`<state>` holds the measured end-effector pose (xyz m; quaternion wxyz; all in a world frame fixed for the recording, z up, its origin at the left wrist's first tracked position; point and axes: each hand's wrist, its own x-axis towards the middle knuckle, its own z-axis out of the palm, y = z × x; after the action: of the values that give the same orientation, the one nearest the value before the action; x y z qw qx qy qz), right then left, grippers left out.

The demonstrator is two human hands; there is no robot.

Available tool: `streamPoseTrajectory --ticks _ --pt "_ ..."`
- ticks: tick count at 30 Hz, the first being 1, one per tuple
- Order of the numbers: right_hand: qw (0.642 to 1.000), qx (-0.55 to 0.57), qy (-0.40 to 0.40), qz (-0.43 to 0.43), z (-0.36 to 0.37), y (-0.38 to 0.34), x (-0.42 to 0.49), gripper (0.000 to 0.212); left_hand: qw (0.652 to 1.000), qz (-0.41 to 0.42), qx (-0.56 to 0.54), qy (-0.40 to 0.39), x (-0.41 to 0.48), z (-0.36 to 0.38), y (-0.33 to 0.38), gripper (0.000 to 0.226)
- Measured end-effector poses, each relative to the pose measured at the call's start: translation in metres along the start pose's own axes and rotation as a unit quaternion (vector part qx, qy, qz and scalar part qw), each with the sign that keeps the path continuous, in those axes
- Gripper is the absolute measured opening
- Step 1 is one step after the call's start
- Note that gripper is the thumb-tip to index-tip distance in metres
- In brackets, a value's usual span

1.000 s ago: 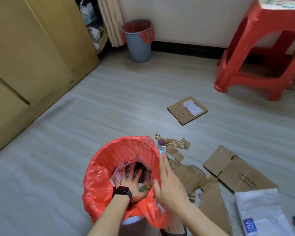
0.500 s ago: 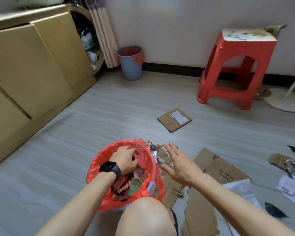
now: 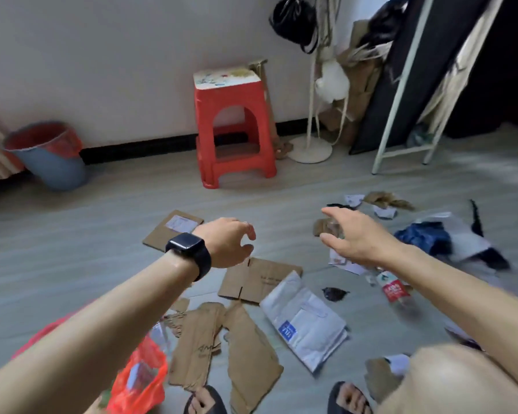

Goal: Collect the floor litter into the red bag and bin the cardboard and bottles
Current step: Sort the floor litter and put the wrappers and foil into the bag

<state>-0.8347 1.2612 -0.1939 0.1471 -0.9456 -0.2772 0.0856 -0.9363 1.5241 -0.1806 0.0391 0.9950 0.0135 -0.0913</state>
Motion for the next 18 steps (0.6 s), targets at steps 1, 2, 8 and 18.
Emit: streamPoseTrajectory --ticks 1,2,8,18 --pt "0.999 0.028 0.014 0.010 0.005 0.009 -0.005 0.060 1.000 -0.004 0.002 -0.004 0.006 0.006 0.005 0.034" --pt "0.998 0.054 0.022 0.032 0.009 0.018 -0.014 0.057 1.000 -0.002 -0.002 -0.007 0.012 0.013 0.015 0.033" --pt "0.970 0.159 0.064 0.170 0.061 0.102 -0.060 0.042 0.992 0.000 -0.100 -0.075 0.060 0.099 0.078 0.032" --pt "0.942 0.221 -0.077 0.241 0.210 0.152 -0.058 0.041 0.956 -0.118 -0.189 -0.192 0.060 0.270 0.097 0.046"
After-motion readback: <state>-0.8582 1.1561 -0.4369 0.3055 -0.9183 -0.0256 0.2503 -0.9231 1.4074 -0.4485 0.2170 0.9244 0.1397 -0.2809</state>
